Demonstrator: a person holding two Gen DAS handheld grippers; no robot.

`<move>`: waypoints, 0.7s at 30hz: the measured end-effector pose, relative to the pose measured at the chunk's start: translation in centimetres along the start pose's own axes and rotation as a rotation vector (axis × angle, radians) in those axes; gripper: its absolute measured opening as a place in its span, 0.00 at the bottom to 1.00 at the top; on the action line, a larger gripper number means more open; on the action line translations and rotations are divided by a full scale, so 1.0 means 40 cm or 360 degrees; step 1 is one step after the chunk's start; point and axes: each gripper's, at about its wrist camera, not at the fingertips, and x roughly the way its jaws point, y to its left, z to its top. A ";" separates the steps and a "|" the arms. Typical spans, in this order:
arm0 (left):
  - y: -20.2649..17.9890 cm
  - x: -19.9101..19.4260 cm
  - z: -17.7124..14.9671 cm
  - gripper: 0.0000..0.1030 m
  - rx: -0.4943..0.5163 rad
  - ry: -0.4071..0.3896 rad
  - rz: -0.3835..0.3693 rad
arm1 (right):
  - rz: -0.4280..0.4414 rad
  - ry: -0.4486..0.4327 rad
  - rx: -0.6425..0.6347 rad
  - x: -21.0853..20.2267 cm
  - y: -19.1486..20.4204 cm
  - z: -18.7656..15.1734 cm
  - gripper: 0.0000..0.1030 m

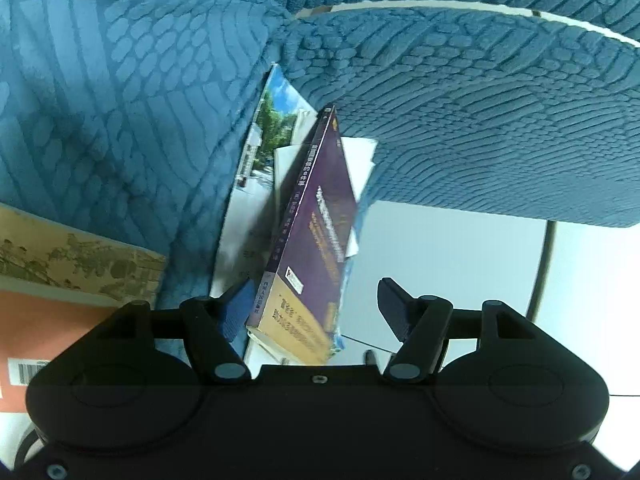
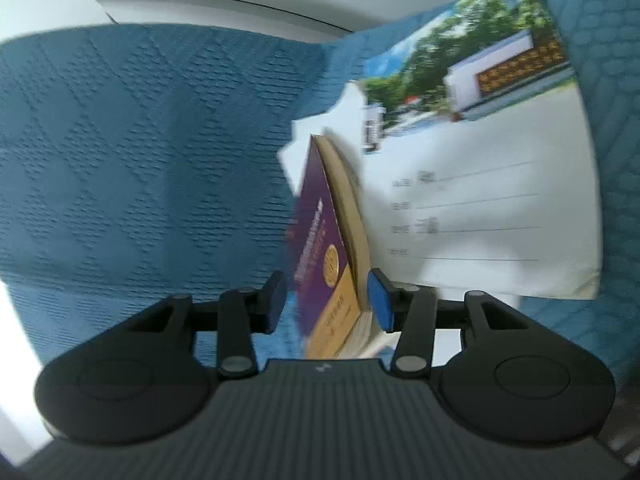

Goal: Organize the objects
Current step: 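Lift the purple book with both tools, tilting it up off the papers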

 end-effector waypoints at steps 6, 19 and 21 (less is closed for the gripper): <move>-0.001 0.015 -0.007 0.60 -0.0020 0.0037 -0.0040 | 0.0018 0.0155 0.0095 0.017 -0.030 -0.034 0.74; -0.020 0.061 -0.031 0.60 -0.0017 0.0076 -0.0064 | -0.0003 0.0247 0.0009 0.112 -0.009 -0.112 0.70; -0.022 0.064 -0.033 0.60 -0.0019 0.0078 -0.0062 | -0.0034 0.0190 0.0020 0.112 -0.009 -0.104 0.52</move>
